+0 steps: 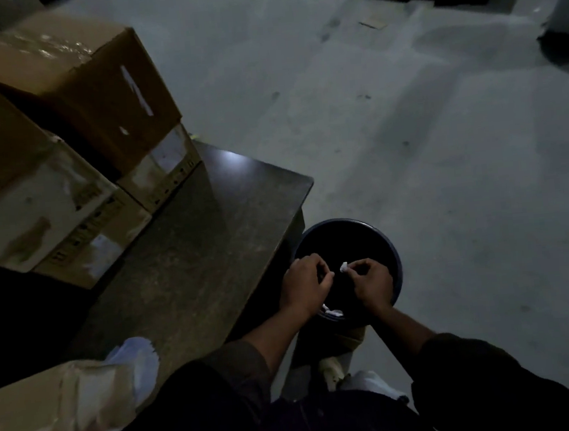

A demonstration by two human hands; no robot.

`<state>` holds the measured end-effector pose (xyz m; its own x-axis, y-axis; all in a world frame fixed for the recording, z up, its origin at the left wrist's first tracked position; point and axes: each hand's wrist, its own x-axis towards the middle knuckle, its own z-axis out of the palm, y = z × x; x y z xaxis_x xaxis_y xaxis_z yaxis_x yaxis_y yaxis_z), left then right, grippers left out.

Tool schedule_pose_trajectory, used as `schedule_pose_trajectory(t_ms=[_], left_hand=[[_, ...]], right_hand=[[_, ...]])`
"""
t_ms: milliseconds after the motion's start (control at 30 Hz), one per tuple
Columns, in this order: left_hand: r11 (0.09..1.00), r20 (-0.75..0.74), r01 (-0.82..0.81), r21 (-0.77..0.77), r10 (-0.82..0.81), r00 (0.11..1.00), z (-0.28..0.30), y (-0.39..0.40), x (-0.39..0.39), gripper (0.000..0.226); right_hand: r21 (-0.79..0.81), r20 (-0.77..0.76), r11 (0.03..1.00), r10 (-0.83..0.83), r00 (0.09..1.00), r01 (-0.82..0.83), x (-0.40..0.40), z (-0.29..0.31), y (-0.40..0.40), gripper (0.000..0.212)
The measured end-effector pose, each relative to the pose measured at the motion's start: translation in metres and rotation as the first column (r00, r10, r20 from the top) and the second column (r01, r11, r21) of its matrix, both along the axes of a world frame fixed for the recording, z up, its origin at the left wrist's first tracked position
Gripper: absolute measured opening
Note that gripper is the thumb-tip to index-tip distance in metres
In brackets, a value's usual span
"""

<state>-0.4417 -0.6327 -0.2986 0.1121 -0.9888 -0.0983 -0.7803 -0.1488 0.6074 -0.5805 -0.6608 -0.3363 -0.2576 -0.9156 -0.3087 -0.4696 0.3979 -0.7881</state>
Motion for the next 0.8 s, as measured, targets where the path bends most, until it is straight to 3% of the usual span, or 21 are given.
schedule_pose_trajectory(t_ms=[67, 400, 500, 633, 800], left_hand=[[1.000, 0.017, 0.008, 0.017, -0.008, 1.000, -0.004, -0.006, -0.001, 0.012], [0.998, 0.018, 0.012, 0.061, -0.013, 1.000, -0.014, -0.033, -0.001, 0.010], [0.997, 0.011, 0.003, 0.072, -0.004, 1.000, -0.017, -0.038, -0.001, 0.011], [0.998, 0.005, -0.013, 0.065, 0.013, 1.000, -0.020, -0.041, 0.002, 0.012], [0.991, -0.066, -0.125, 0.048, 0.128, 0.990, -0.017, -0.037, 0.016, 0.012]], right_hand=[[0.025, -0.013, 0.999, 0.023, 1.000, -0.023, -0.001, -0.006, -0.007, 0.003], [0.113, -0.005, 0.993, 0.046, 0.999, -0.045, -0.004, -0.020, -0.035, 0.015], [0.125, -0.006, 0.986, 0.110, 0.994, -0.109, -0.007, -0.024, -0.041, 0.009], [0.112, 0.003, 0.985, 0.131, 0.991, -0.131, -0.006, -0.025, -0.046, 0.019], [0.031, 0.052, 0.964, 0.264, 0.963, -0.266, 0.019, -0.011, -0.045, 0.012]])
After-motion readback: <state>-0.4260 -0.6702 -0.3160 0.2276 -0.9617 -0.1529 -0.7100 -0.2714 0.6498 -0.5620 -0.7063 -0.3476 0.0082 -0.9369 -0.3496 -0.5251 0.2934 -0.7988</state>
